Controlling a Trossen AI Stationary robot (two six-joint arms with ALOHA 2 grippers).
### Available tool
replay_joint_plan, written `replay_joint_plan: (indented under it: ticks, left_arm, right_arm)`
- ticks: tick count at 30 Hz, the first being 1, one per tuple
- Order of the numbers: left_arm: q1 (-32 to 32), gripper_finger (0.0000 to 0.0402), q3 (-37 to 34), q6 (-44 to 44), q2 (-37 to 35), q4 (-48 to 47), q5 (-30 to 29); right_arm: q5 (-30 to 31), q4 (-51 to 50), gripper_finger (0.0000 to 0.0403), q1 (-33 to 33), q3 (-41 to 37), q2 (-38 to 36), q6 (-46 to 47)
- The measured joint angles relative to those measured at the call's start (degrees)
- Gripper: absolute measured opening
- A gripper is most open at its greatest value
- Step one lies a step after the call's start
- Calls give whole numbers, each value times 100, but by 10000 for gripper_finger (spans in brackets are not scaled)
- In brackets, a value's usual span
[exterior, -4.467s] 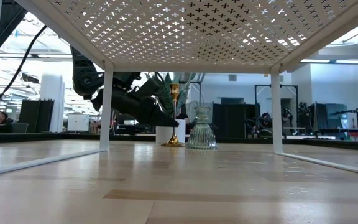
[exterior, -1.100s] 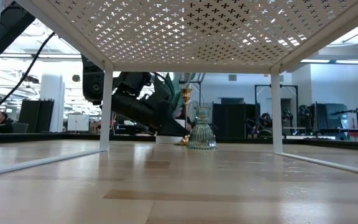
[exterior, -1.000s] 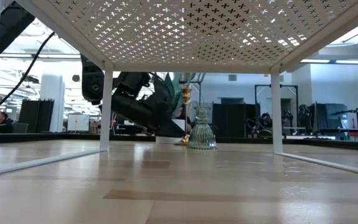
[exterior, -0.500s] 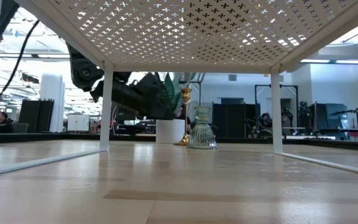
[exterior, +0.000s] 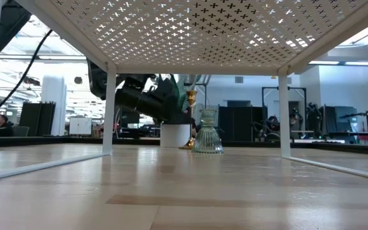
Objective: Pick & Place candle stick holders
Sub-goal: Align the gold candle holder with the other gold candle holder on the shelf
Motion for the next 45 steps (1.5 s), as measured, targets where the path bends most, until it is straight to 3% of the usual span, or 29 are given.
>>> replay_joint_plan:
  ticks: [26,30,38,45]
  left_arm:
    - [-100,172,326,-22,359,207,-63]
    - [-110,136,326,-22,359,205,-65]
    - [-142,18,323,-204,361,180,-73]
    - [-270,23,134,-345,308,228,-391]
  right_arm:
    - [7,7,0,-2,0,0,-150]
    - [7,7,0,-2,2,0,-150]
    - [7,7,0,-2,0,0,-150]
    - [4,7,0,-2,-1,-4,-169]
